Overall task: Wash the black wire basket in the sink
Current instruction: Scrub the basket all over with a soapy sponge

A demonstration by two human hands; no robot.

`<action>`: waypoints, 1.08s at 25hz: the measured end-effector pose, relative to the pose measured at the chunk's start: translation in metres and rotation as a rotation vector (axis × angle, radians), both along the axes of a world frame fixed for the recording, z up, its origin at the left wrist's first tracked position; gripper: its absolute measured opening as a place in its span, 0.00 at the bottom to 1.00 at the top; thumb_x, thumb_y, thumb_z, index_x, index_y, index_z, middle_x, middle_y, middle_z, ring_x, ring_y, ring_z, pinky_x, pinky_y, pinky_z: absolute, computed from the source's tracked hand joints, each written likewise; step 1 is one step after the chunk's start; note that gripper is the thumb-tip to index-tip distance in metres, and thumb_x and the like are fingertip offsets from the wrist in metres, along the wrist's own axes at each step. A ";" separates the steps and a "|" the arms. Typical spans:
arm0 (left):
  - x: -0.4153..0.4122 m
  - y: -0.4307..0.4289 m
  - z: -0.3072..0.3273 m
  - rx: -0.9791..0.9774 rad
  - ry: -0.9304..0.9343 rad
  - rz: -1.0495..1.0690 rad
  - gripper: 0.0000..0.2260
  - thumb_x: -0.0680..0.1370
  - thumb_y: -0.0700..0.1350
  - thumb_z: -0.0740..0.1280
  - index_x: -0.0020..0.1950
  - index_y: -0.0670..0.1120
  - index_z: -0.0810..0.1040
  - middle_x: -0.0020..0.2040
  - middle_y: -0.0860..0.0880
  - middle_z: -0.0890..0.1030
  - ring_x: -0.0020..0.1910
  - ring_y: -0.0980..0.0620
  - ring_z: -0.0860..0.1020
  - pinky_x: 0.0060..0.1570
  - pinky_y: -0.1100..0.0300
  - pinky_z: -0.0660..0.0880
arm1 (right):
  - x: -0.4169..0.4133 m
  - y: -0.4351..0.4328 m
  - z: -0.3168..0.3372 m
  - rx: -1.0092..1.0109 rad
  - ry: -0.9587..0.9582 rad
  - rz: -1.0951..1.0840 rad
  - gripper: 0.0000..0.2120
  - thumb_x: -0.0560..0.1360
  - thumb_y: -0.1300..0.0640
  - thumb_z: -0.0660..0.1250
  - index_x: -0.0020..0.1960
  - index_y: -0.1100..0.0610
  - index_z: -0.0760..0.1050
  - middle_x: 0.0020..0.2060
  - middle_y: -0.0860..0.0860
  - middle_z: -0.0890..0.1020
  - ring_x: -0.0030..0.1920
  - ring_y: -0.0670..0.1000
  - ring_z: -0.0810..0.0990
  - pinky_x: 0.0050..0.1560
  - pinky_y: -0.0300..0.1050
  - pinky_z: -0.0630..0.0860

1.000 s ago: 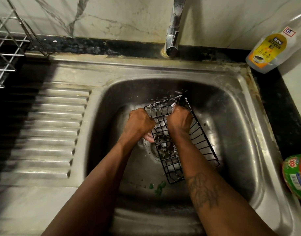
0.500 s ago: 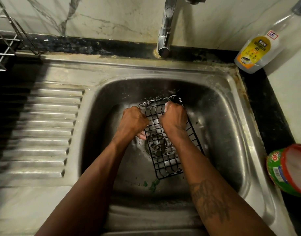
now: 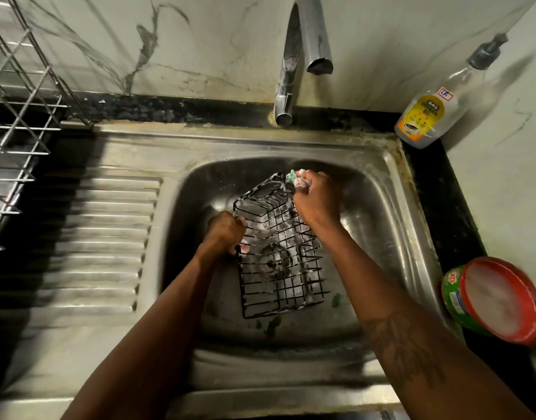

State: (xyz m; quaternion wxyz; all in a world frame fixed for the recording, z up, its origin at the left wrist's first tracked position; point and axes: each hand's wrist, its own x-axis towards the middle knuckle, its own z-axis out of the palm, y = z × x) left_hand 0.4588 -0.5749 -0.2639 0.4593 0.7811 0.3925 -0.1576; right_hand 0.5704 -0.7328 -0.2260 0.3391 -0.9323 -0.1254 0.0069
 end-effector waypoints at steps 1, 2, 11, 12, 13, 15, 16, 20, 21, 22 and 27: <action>-0.001 0.001 -0.005 0.010 0.015 0.001 0.14 0.83 0.48 0.65 0.46 0.40 0.82 0.39 0.39 0.84 0.35 0.43 0.85 0.35 0.54 0.82 | -0.005 0.001 -0.002 -0.012 -0.011 0.031 0.15 0.74 0.63 0.65 0.59 0.58 0.82 0.50 0.56 0.82 0.48 0.55 0.81 0.45 0.40 0.74; -0.003 -0.001 -0.006 0.042 0.022 -0.018 0.15 0.82 0.51 0.65 0.42 0.41 0.81 0.37 0.42 0.83 0.31 0.47 0.83 0.31 0.58 0.78 | -0.012 0.001 -0.003 -0.023 -0.040 0.060 0.13 0.75 0.63 0.65 0.57 0.59 0.82 0.49 0.56 0.81 0.46 0.53 0.80 0.43 0.39 0.69; 0.012 -0.020 0.041 -0.115 -0.225 0.111 0.32 0.75 0.71 0.60 0.49 0.43 0.84 0.44 0.44 0.86 0.45 0.46 0.84 0.49 0.53 0.80 | -0.025 -0.008 0.008 -0.106 -0.060 0.067 0.10 0.76 0.61 0.64 0.53 0.61 0.83 0.45 0.58 0.82 0.44 0.57 0.80 0.45 0.43 0.72; 0.011 -0.028 0.047 -0.198 -0.242 0.064 0.29 0.74 0.70 0.63 0.48 0.44 0.84 0.44 0.47 0.86 0.43 0.49 0.84 0.47 0.55 0.80 | -0.026 -0.011 0.011 -0.121 -0.060 0.057 0.11 0.76 0.62 0.63 0.52 0.61 0.82 0.45 0.58 0.82 0.45 0.59 0.80 0.45 0.45 0.73; 0.010 -0.035 0.051 -0.176 -0.243 -0.034 0.21 0.76 0.63 0.68 0.47 0.45 0.84 0.42 0.48 0.86 0.40 0.52 0.83 0.44 0.58 0.79 | -0.028 -0.015 0.015 -0.115 -0.071 0.052 0.11 0.75 0.62 0.63 0.52 0.61 0.82 0.46 0.58 0.82 0.45 0.60 0.80 0.46 0.46 0.74; 0.012 -0.042 0.058 -0.075 -0.230 -0.176 0.05 0.77 0.46 0.71 0.46 0.45 0.84 0.41 0.47 0.86 0.38 0.51 0.82 0.40 0.59 0.79 | -0.034 -0.022 0.022 -0.070 -0.128 0.086 0.14 0.73 0.62 0.62 0.54 0.60 0.82 0.46 0.56 0.81 0.44 0.59 0.80 0.44 0.48 0.76; 0.019 -0.043 0.061 -0.067 -0.223 -0.245 0.04 0.76 0.42 0.70 0.44 0.46 0.84 0.40 0.46 0.86 0.39 0.48 0.82 0.42 0.56 0.81 | -0.036 -0.025 0.027 -0.053 -0.150 0.124 0.14 0.73 0.61 0.62 0.55 0.60 0.82 0.47 0.56 0.80 0.44 0.58 0.80 0.44 0.47 0.76; 0.053 -0.049 0.085 -0.012 -0.160 -0.544 0.09 0.75 0.36 0.66 0.41 0.46 0.84 0.40 0.45 0.85 0.40 0.46 0.83 0.44 0.52 0.82 | -0.032 -0.031 0.032 -0.063 -0.156 0.205 0.14 0.76 0.58 0.61 0.53 0.61 0.83 0.44 0.57 0.81 0.42 0.59 0.80 0.42 0.47 0.75; 0.059 -0.051 0.092 0.005 -0.174 -0.586 0.10 0.76 0.38 0.67 0.41 0.49 0.85 0.40 0.47 0.86 0.38 0.50 0.84 0.42 0.56 0.82 | -0.028 -0.035 0.032 -0.063 -0.163 0.182 0.15 0.76 0.56 0.60 0.52 0.61 0.83 0.44 0.57 0.81 0.42 0.59 0.80 0.41 0.48 0.76; 0.063 -0.051 0.097 0.011 -0.201 -0.618 0.08 0.78 0.41 0.69 0.42 0.52 0.84 0.39 0.50 0.85 0.36 0.56 0.83 0.38 0.63 0.81 | -0.025 -0.040 0.031 -0.057 -0.174 0.159 0.16 0.76 0.55 0.59 0.51 0.61 0.83 0.44 0.58 0.80 0.41 0.59 0.80 0.41 0.48 0.77; 0.015 -0.011 0.094 0.312 -0.210 -0.651 0.23 0.80 0.65 0.61 0.38 0.48 0.78 0.33 0.51 0.81 0.33 0.56 0.79 0.38 0.61 0.75 | -0.018 -0.041 0.025 -0.135 -0.133 0.107 0.11 0.70 0.62 0.64 0.49 0.63 0.81 0.50 0.59 0.78 0.44 0.57 0.78 0.47 0.50 0.80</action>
